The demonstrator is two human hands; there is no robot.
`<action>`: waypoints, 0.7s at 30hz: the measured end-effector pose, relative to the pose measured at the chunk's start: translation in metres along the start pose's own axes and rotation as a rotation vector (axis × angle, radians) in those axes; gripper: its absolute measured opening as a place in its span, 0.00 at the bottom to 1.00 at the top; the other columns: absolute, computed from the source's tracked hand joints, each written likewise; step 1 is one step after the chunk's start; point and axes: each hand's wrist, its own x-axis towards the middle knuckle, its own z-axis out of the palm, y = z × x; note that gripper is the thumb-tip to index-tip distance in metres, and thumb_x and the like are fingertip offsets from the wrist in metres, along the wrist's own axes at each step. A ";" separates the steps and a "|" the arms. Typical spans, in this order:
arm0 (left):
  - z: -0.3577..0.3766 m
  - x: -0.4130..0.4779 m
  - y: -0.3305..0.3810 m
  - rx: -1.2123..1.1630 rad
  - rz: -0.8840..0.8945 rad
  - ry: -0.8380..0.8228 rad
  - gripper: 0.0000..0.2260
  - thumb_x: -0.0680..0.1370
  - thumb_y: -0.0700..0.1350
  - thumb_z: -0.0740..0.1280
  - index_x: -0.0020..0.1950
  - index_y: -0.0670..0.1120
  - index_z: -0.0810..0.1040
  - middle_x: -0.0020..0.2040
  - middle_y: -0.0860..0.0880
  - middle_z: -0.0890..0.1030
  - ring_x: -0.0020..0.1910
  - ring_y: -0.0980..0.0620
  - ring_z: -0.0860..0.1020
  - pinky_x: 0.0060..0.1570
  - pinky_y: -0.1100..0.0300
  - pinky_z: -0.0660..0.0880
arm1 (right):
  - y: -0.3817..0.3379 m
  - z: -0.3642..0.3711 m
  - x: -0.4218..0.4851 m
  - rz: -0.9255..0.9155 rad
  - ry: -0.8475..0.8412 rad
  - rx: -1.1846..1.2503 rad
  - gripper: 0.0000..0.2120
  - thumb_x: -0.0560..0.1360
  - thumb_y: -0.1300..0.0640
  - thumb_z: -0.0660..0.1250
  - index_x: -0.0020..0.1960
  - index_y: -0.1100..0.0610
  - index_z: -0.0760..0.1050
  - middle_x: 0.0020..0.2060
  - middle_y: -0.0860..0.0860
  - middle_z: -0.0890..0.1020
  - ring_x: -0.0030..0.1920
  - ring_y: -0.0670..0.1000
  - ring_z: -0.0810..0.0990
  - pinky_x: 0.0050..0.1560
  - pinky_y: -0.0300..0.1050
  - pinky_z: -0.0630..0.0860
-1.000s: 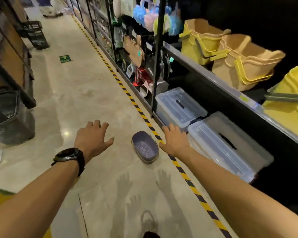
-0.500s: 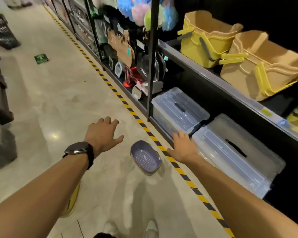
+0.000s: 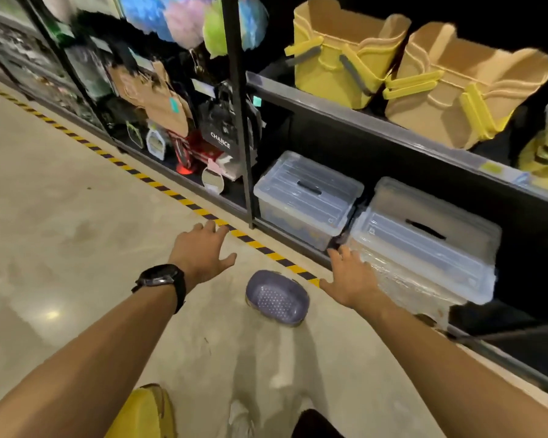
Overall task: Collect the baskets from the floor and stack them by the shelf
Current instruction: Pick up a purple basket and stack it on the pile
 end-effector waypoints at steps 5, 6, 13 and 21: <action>0.011 0.038 0.014 -0.017 0.120 0.014 0.28 0.77 0.67 0.60 0.73 0.54 0.67 0.65 0.48 0.74 0.63 0.47 0.73 0.49 0.52 0.75 | 0.007 0.012 0.001 0.108 0.002 0.041 0.36 0.76 0.39 0.62 0.77 0.54 0.58 0.73 0.55 0.64 0.72 0.58 0.64 0.67 0.56 0.68; 0.014 0.043 0.018 -0.030 0.137 0.017 0.28 0.77 0.67 0.60 0.72 0.54 0.67 0.65 0.49 0.74 0.62 0.47 0.73 0.49 0.52 0.75 | 0.010 0.013 0.003 0.121 -0.001 0.053 0.36 0.76 0.39 0.63 0.77 0.54 0.58 0.73 0.55 0.64 0.72 0.58 0.64 0.67 0.57 0.68; 0.030 0.077 0.027 -0.031 0.216 0.059 0.28 0.78 0.67 0.59 0.74 0.54 0.67 0.66 0.50 0.74 0.63 0.49 0.74 0.50 0.55 0.76 | 0.028 0.022 0.012 0.234 -0.027 0.088 0.33 0.76 0.42 0.63 0.75 0.54 0.59 0.72 0.54 0.64 0.72 0.57 0.64 0.66 0.57 0.68; 0.061 0.130 0.007 -0.081 0.351 0.002 0.27 0.78 0.66 0.60 0.73 0.55 0.68 0.65 0.50 0.75 0.62 0.48 0.74 0.48 0.54 0.77 | 0.000 0.043 0.040 0.355 -0.142 0.076 0.35 0.77 0.40 0.62 0.77 0.53 0.55 0.76 0.55 0.60 0.74 0.58 0.61 0.69 0.58 0.66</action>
